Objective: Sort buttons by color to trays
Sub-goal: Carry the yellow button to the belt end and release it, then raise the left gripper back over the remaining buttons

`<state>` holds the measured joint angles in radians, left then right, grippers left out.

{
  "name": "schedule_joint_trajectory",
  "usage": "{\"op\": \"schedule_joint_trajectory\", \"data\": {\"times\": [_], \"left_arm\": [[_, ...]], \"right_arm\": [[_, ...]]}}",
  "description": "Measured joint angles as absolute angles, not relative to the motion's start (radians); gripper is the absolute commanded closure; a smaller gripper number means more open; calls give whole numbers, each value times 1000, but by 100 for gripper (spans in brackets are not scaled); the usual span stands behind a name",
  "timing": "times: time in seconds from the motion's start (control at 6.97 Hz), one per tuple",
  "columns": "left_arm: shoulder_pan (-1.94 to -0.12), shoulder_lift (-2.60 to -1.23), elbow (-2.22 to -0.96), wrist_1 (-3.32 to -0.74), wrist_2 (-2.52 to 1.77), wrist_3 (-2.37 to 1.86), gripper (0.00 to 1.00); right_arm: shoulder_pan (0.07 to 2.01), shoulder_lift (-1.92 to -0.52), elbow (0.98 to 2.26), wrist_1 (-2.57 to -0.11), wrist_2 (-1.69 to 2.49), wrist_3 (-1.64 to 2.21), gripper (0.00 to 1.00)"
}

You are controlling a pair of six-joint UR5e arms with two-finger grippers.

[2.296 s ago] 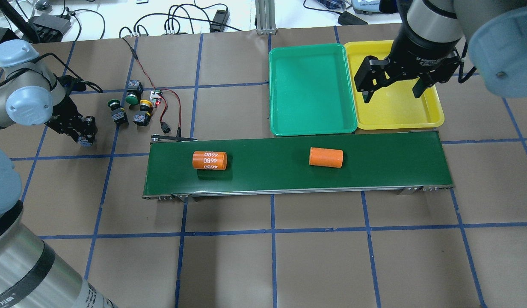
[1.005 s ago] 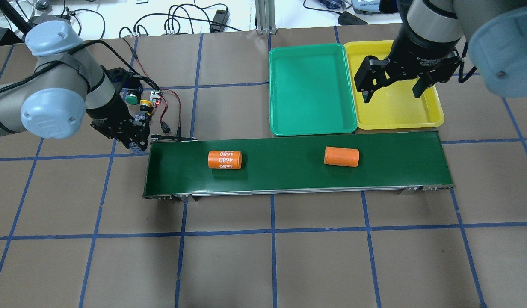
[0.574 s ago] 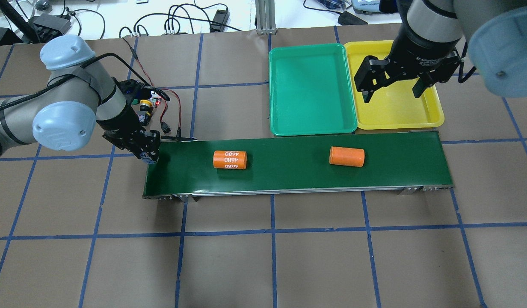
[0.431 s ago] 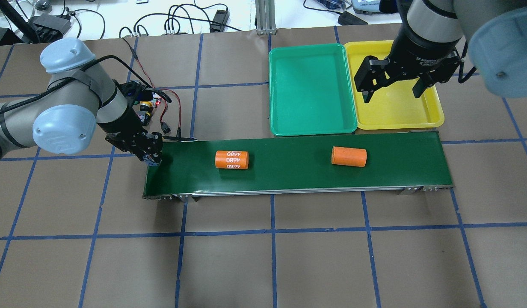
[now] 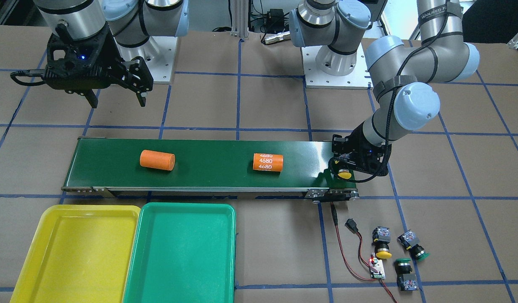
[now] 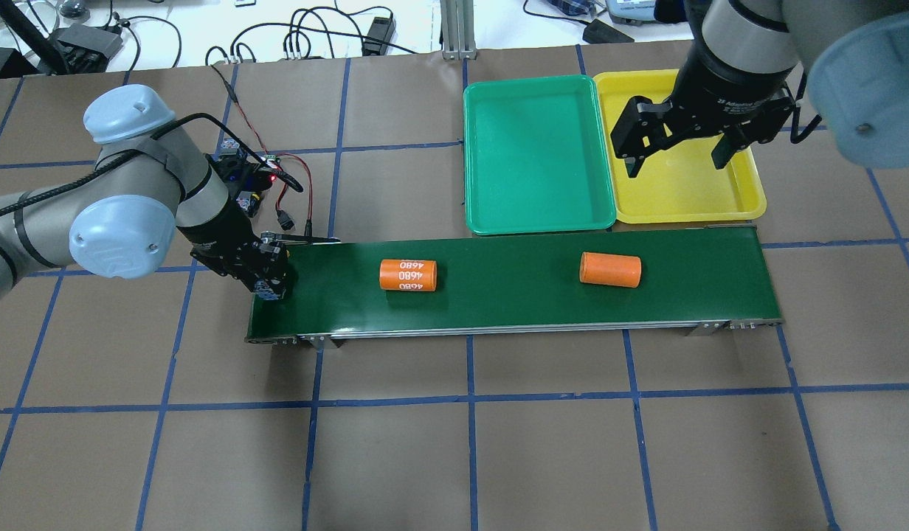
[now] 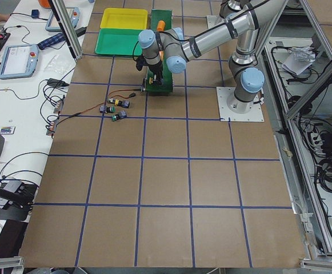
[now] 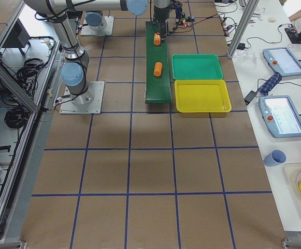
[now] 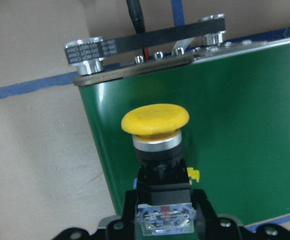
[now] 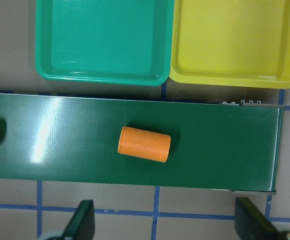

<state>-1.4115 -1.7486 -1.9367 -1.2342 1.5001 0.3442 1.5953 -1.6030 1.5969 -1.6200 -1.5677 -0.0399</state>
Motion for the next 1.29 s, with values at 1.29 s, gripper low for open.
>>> {"op": "schedule_joint_trajectory", "data": {"times": [1.29], "left_arm": [[-1219,-1926,-1620,-1107,1577,321,0]], "right_arm": [[1595,-1603,1597,-1620,-1568,-40,0]]}}
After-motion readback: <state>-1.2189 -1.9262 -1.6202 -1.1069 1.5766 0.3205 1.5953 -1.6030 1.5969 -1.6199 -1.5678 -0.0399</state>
